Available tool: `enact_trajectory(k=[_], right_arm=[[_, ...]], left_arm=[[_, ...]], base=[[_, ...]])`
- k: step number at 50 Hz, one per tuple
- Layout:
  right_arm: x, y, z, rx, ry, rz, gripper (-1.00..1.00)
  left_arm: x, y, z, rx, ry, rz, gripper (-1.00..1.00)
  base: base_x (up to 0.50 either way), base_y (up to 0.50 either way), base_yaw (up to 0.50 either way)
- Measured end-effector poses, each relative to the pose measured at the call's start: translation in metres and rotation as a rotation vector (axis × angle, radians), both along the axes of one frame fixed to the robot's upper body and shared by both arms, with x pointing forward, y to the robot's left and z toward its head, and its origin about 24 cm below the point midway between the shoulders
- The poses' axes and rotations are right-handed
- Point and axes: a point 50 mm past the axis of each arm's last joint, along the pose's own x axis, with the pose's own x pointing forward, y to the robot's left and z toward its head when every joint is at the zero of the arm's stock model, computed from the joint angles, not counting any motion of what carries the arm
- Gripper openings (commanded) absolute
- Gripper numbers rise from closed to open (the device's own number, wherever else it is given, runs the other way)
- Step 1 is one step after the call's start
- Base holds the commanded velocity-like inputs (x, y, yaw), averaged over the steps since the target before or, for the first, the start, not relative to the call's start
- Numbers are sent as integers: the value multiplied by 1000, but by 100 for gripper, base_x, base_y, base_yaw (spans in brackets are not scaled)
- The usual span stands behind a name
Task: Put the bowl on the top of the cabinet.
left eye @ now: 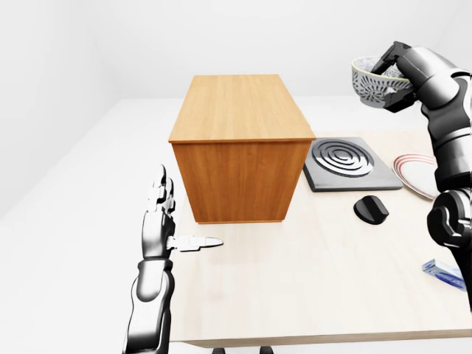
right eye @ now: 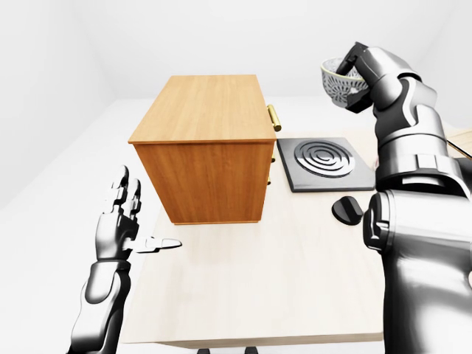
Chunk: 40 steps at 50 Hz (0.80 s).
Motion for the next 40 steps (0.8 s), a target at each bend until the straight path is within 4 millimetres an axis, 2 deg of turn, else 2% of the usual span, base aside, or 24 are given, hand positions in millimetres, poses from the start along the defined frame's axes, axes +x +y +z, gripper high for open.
enact_trajectory(k=[24,40], right_arm=[[-1,40,67,-66,-84,92,-100],[-1,79,95,-93,-128,186,-100]], left_arm=[[1,0,-2,-1,8,-4,100],[1,1,1,-7,-3,3,100]], base=[[0,0,0],[0,0,0]])
